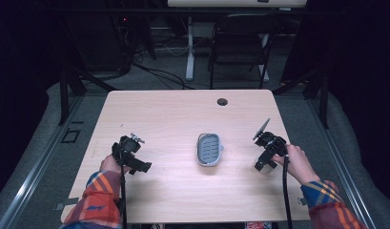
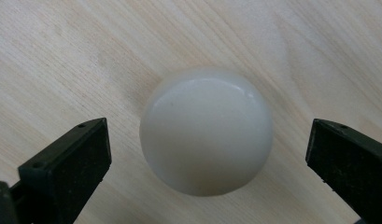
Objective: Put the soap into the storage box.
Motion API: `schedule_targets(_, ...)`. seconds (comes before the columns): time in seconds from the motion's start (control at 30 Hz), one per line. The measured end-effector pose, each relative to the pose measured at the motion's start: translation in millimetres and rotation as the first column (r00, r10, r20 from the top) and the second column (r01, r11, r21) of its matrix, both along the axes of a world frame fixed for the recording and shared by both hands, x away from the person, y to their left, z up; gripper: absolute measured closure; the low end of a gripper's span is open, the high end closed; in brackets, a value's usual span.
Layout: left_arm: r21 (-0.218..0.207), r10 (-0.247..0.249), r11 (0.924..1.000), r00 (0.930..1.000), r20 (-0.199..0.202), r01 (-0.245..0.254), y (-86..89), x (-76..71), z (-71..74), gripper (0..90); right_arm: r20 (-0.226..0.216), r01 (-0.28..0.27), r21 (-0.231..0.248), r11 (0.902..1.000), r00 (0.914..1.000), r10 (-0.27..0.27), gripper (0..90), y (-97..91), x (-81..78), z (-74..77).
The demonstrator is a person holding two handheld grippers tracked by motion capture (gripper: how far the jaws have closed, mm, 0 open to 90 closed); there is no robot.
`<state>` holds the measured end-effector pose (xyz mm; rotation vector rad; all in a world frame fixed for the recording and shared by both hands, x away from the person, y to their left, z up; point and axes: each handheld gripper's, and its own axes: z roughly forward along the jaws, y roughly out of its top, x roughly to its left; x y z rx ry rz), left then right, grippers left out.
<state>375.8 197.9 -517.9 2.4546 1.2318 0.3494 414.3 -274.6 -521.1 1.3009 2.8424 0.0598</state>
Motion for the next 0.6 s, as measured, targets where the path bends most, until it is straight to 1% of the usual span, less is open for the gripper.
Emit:
schedule_targets(0.03, 0.0, 0.0, 1.0, 1.0, -0.001, 0.0, 0.0, 0.1, 0.0, 0.1, 0.007, 0.012, 0.015, 0.9998, 0.9999, -0.013, 0.0, 0.8, 0.0, -2.3)
schedule_targets(0.07, -0.001, -0.002, 1.0, 1.0, -0.002, 0.002, -0.1, -0.1, 0.2, 0.1, -0.048, -0.048, -0.043, 0.9979, 0.9978, 0.046, 0.0, 1.7, 5.8, 1.3)
schedule_targets(0.1, -0.001, -0.002, 1.0, 1.0, -0.002, 0.002, -0.1, -0.1, 0.2, 0.1, -0.048, -0.048, -0.043, 0.9979, 0.9978, 0.046, 0.0, 1.7, 5.8, 1.3)
schedule_targets(0.13, -0.001, -0.001, 1.0, 1.0, 0.001, 0.001, 0.0, -0.3, 0.3, 0.1, 0.027, 0.06, 0.08, 0.995, 0.9977, -0.062, 0.0, 3.9, -1.9, -10.1)
schedule_targets(0.17, -0.001, -0.001, 1.0, 1.0, 0.001, 0.001, 0.0, -0.4, 0.4, 0.1, 0.052, 0.082, 0.125, 0.9888, 0.9947, -0.089, 0.0, 4.8, -3.0, -14.0)
schedule_targets(0.2, -0.001, -0.001, 1.0, 1.0, 0.001, 0.001, 0.1, -0.4, 0.3, 0.1, 0.0, 0.029, 0.048, 0.9984, 0.9996, -0.029, 0.0, 4.2, 1.6, -9.0)
schedule_targets(0.23, -0.001, -0.001, 1.0, 1.0, 0.001, 0.001, 0.1, -0.4, 0.3, 0.1, 0.0, 0.029, 0.048, 0.9984, 0.9996, -0.029, 0.0, 4.2, 1.6, -9.0)
schedule_targets(0.27, -0.001, -0.001, 1.0, 1.0, 0.001, 0.001, 0.1, -0.4, 0.3, 0.1, -0.046, -0.05, -0.035, 0.9981, 0.9977, 0.049, 0.0, 3.4, 7.4, -3.2)
schedule_targets(0.3, -0.001, 0.0, 1.0, 1.0, 0.002, 0.0, 0.0, -0.3, 0.2, 0.1, -0.051, -0.055, -0.04, 0.9977, 0.9973, 0.053, 0.0, 3.3, 8.3, -3.5)
schedule_targets(0.33, 0.0, -0.001, 1.0, 1.0, 0.0, 0.001, -0.1, -0.2, 0.1, 0.1, -0.011, -0.001, 0.015, 0.9999, 0.9999, 0.001, 0.0, 4.0, 4.2, -9.0)
schedule_targets(0.37, -0.001, -0.001, 1.0, 1.0, 0.0, 0.001, 0.0, -0.1, 0.0, 0.1, -0.027, -0.022, -0.004, 0.9998, 0.9994, 0.022, 0.0, 4.1, 6.0, -7.5)
schedule_targets(0.4, 0.0, -0.002, 1.0, 1.0, -0.004, 0.002, 0.1, 0.0, 0.3, 0.1, 0.015, 0.027, 0.052, 0.9983, 0.9995, -0.028, 0.0, 5.7, 2.5, -13.3)
schedule_targets(0.43, 0.0, -0.001, 1.0, 1.0, -0.001, 0.001, 0.1, -0.1, 0.2, 0.1, 0.006, 0.014, 0.04, 0.9991, 0.9999, -0.014, 0.2, 5.8, 3.6, -12.4)
schedule_targets(0.47, 0.001, -0.002, 1.0, 1.0, -0.003, 0.002, 0.1, -0.1, 0.4, 0.1, -0.013, -0.011, 0.01, 0.9999, 0.9998, 0.011, 3.7, 6.0, 5.8, -10.5)
schedule_targets(0.5, 0.001, -0.002, 1.0, 1.0, -0.003, 0.002, 0.1, -0.1, 0.4, 0.1, -0.013, -0.011, 0.01, 0.9999, 0.9998, 0.011, 3.7, 6.0, 5.8, -10.5)
schedule_targets(0.53, 0.0, 0.0, 1.0, 1.0, 0.001, 0.0, 0.0, -0.3, 0.2, 0.1, -0.008, -0.006, 0.021, 0.9998, 0.9999, 0.006, 12.2, 7.4, 5.2, -12.8)
schedule_targets(0.6, 0.0, 0.0, 1.0, 1.0, 0.001, 0.0, 0.1, -0.4, 0.3, 0.1, -0.044, -0.033, -0.004, 0.9994, 0.9985, 0.033, 12.6, 7.8, 7.5, -12.0)
